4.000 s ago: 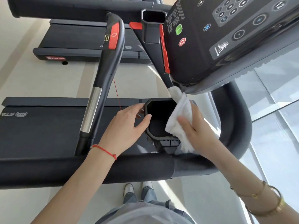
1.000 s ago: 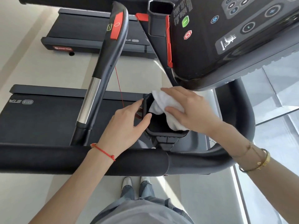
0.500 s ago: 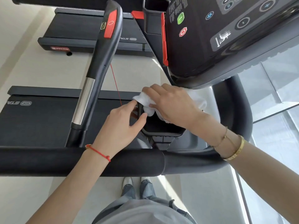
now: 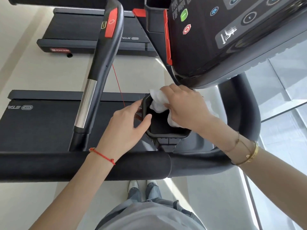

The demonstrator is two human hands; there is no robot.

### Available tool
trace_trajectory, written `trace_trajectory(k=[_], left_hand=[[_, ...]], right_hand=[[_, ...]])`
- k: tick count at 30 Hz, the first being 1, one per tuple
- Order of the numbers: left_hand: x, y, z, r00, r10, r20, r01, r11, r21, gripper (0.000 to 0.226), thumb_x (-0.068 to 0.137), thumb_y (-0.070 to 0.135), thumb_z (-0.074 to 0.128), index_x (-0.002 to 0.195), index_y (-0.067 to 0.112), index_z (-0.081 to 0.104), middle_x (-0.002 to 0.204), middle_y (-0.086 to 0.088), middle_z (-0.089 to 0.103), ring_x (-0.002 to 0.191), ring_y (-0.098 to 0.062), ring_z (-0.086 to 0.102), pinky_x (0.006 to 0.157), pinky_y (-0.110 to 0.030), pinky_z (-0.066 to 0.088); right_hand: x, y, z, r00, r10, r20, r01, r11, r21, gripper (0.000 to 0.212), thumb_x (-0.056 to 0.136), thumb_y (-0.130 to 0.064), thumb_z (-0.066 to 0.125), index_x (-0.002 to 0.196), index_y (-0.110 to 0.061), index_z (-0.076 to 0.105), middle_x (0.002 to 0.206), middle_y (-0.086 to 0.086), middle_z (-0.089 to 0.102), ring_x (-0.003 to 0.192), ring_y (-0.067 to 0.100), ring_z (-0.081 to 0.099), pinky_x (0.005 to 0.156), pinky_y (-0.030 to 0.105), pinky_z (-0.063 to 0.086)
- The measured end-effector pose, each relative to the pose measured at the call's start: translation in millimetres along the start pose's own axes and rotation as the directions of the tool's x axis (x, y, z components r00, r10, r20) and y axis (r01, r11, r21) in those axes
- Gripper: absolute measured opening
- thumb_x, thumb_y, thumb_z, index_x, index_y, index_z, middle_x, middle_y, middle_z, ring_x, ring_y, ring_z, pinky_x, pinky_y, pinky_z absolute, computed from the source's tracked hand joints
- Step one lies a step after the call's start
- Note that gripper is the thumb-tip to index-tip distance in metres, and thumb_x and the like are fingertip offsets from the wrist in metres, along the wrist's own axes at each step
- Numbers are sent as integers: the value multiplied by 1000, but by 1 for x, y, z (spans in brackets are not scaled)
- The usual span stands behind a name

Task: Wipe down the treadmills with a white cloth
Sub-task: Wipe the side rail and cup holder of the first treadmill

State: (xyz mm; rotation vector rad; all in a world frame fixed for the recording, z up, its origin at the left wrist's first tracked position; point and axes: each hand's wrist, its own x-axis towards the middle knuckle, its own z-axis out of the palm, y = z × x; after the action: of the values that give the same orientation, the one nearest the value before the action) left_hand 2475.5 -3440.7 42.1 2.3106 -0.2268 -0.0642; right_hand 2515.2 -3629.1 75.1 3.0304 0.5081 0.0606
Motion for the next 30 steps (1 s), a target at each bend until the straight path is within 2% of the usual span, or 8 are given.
trace_trajectory(k=[2, 5, 9, 13, 17, 21, 27, 30], left_hand=[[0, 0, 0, 1000, -3, 1, 3, 1000, -6, 54, 89, 50, 49, 138, 28, 52, 116, 9, 68, 107, -8, 64, 97, -36, 52], [0, -1, 0, 1000, 0, -2, 0, 1000, -3, 54, 89, 50, 49, 138, 28, 52, 115, 10, 68, 106, -7, 64, 97, -35, 52], [-1, -1, -1, 1000, 1, -14, -1, 1000, -18, 53, 89, 50, 51, 138, 30, 52, 113, 12, 68, 104, -4, 64, 97, -32, 52], [0, 0, -1, 1000, 5, -10, -5, 1000, -6, 51, 89, 50, 50, 137, 30, 52, 111, 12, 69, 102, -5, 65, 96, -33, 53], [1, -1, -1, 1000, 7, -16, -7, 1000, 5, 48, 90, 48, 51, 134, 30, 54, 107, 13, 69, 99, -4, 65, 94, -31, 53], [0, -2, 0, 1000, 13, -18, -13, 1000, 6, 47, 90, 48, 51, 134, 32, 54, 106, 14, 68, 98, -4, 64, 91, -23, 50], [0, 0, 0, 1000, 20, -11, -20, 1000, -3, 45, 90, 48, 50, 133, 34, 54, 105, 15, 68, 97, -2, 64, 90, -23, 51], [0, 0, -1, 1000, 19, -10, -19, 1000, -4, 47, 90, 48, 50, 134, 32, 54, 107, 14, 68, 98, -3, 64, 90, -23, 51]], right_hand=[[8, -5, 3, 999, -50, -16, 49, 997, -52, 34, 88, -17, 51, 122, -17, 47, 112, -1, 55, 99, 21, 54, 67, 29, 33], [-1, 2, 5, 998, -61, -25, 62, 997, 39, 36, 94, -24, 47, 129, -20, 47, 115, -3, 56, 101, 22, 54, 72, 31, 42], [-31, 15, 4, 992, 127, -8, -110, 885, 453, 46, 97, -28, 50, 141, -20, 39, 131, 2, 50, 105, 28, 55, 73, 34, 38], [-67, -3, 9, 954, 295, 54, -263, 735, 625, 48, 95, -29, 54, 135, -13, 32, 123, 3, 51, 100, 23, 54, 73, 29, 32], [-48, 1, 5, 947, 296, 126, -310, 731, 608, 36, 96, -28, 52, 122, -6, 39, 112, 7, 53, 102, 27, 53, 74, 30, 31], [-23, 6, 0, 951, 290, 103, -302, 811, 501, 36, 101, -26, 48, 128, -3, 42, 124, 13, 52, 105, 31, 54, 73, 24, 27], [-69, -10, -1, 946, 306, 104, -295, 687, 664, 42, 83, -41, 50, 109, -10, 38, 109, 0, 49, 91, 15, 48, 66, 7, 36], [-59, -5, -3, 967, 246, 71, -244, 801, 547, 42, 87, -28, 63, 115, -6, 42, 118, 8, 50, 98, 22, 50, 66, 14, 32]])
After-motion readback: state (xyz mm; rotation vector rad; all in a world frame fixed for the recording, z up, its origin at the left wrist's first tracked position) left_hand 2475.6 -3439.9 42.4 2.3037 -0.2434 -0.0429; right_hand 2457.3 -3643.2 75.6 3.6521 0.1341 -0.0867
